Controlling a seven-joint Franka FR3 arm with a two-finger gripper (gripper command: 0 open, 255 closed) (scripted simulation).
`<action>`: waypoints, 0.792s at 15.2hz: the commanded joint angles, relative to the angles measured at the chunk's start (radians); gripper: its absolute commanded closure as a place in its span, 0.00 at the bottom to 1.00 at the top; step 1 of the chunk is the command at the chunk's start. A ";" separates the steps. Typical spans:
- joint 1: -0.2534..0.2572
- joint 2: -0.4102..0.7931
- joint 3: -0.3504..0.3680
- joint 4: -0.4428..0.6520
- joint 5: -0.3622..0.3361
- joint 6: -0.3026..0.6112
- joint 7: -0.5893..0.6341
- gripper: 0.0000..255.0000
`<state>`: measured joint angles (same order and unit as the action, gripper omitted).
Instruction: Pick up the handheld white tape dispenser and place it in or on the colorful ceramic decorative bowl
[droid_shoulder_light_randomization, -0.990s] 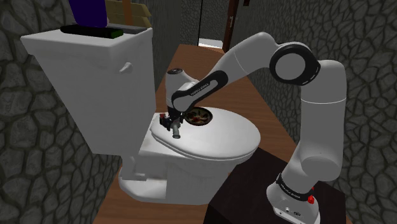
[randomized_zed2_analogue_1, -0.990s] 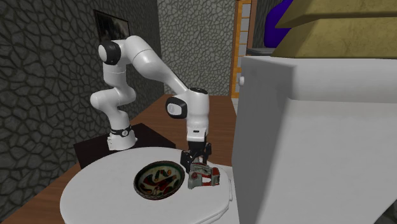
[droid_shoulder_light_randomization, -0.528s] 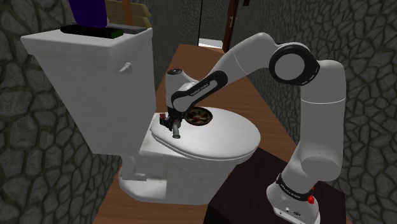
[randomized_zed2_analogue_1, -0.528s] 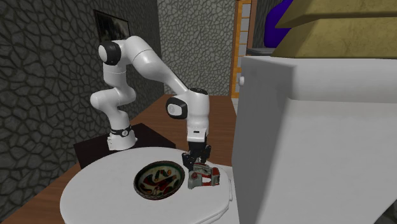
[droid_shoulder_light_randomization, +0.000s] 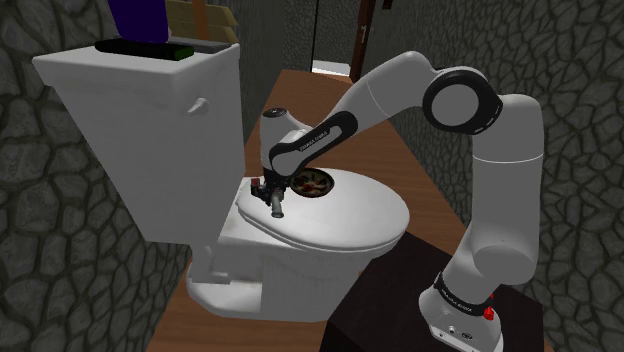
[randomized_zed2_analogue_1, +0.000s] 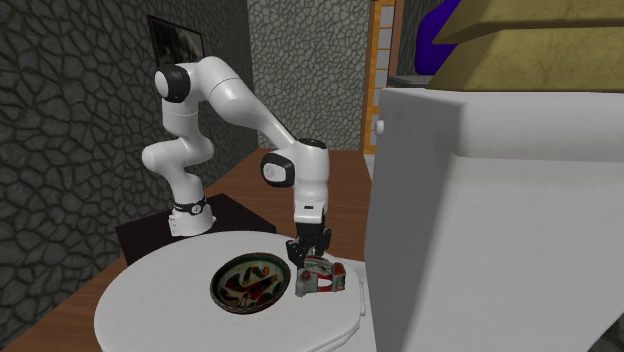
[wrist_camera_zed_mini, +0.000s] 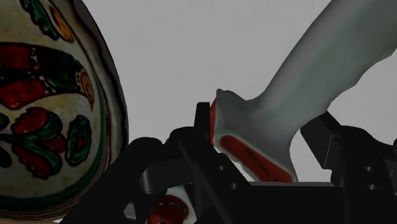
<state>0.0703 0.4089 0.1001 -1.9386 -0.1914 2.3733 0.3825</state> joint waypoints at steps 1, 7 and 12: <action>0.000 0.000 0.000 0.000 0.000 0.000 0.000 1.00; -0.004 -0.050 0.007 0.015 0.014 -0.064 -0.014 1.00; -0.006 -0.087 0.011 0.034 0.026 -0.119 -0.025 1.00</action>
<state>0.0646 0.3297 0.1103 -1.9094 -0.1682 2.2666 0.3599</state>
